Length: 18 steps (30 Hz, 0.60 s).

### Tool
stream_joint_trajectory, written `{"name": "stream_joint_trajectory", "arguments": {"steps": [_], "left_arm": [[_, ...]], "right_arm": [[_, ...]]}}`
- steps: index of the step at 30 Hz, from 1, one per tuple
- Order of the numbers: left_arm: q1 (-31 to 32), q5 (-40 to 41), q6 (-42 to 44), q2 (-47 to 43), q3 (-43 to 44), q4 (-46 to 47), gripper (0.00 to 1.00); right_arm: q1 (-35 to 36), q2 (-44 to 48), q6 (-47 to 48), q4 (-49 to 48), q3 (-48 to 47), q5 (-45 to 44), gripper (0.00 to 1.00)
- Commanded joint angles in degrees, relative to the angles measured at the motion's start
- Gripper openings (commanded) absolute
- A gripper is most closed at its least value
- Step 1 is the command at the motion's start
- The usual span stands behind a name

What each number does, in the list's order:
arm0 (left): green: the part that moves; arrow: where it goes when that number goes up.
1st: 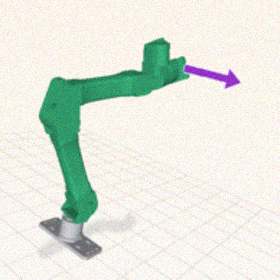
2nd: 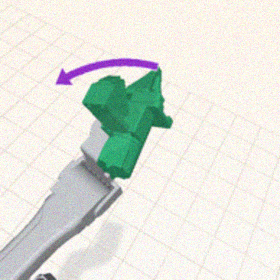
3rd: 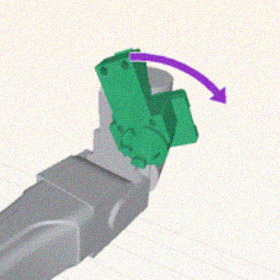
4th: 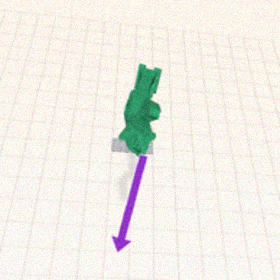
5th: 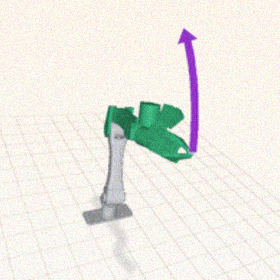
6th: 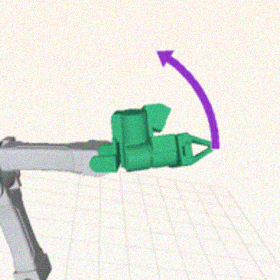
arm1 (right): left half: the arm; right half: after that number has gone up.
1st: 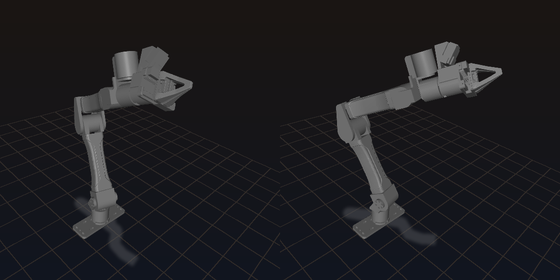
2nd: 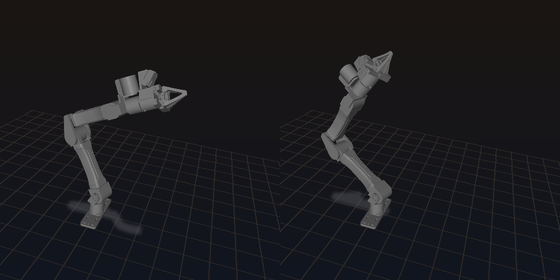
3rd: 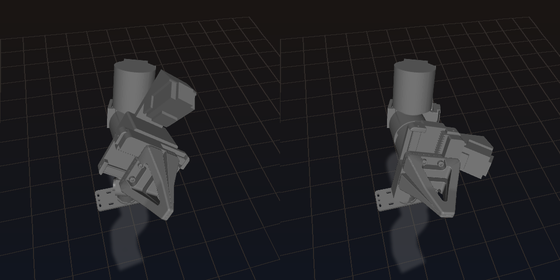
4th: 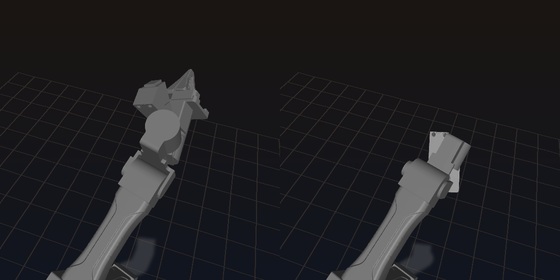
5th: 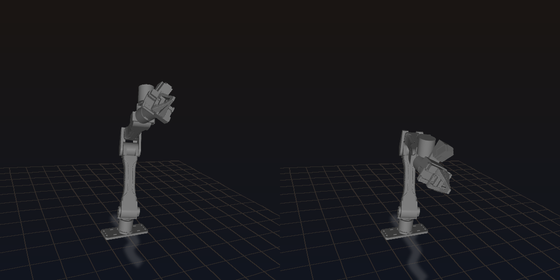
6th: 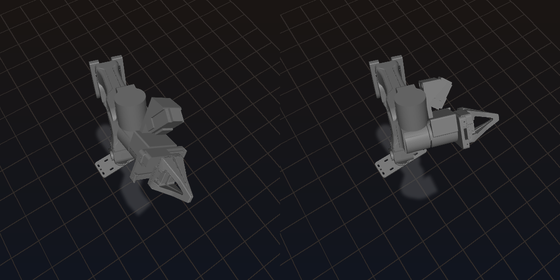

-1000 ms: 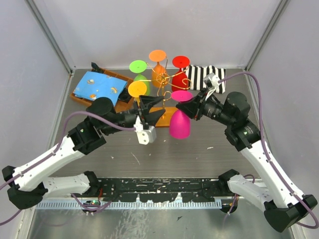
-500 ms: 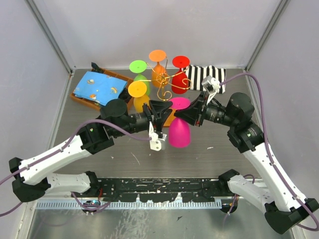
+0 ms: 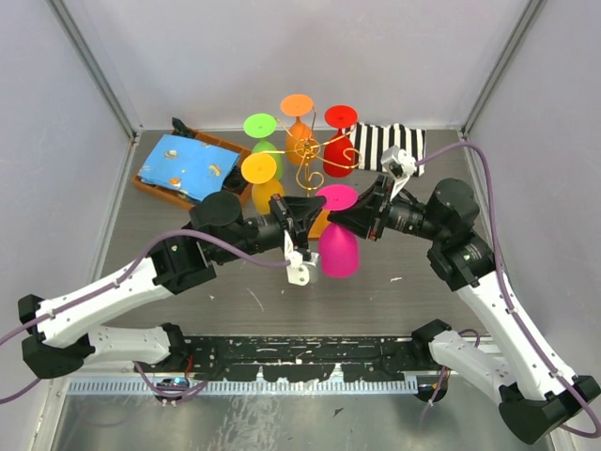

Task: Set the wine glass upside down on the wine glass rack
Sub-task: Turn the wine glass upside down at the wine rack.

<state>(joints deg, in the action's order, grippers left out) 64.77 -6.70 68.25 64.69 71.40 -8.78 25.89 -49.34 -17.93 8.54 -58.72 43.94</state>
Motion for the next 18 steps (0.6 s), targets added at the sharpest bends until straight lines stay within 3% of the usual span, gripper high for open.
{"name": "stream_joint_trajectory", "arguments": {"steps": [1,6,13,18], "left_arm": [[1.9,5.5,-1.1,0.5,1.0,6.4,0.0],[3.0,9.3,-0.9,1.2,0.9,7.8,0.0],[3.8,11.3,-1.0,2.0,1.2,8.5,0.0],[3.9,12.1,-0.8,2.3,1.3,8.6,0.0]], "right_arm": [[0.3,2.2,-1.1,-7.8,2.8,-3.0,0.26],[0.2,5.3,-5.2,-19.5,9.7,-6.9,0.41],[0.2,8.1,-10.6,-36.3,18.5,-11.2,0.45],[0.3,9.1,-11.4,-40.2,21.4,-13.0,0.45]]}}
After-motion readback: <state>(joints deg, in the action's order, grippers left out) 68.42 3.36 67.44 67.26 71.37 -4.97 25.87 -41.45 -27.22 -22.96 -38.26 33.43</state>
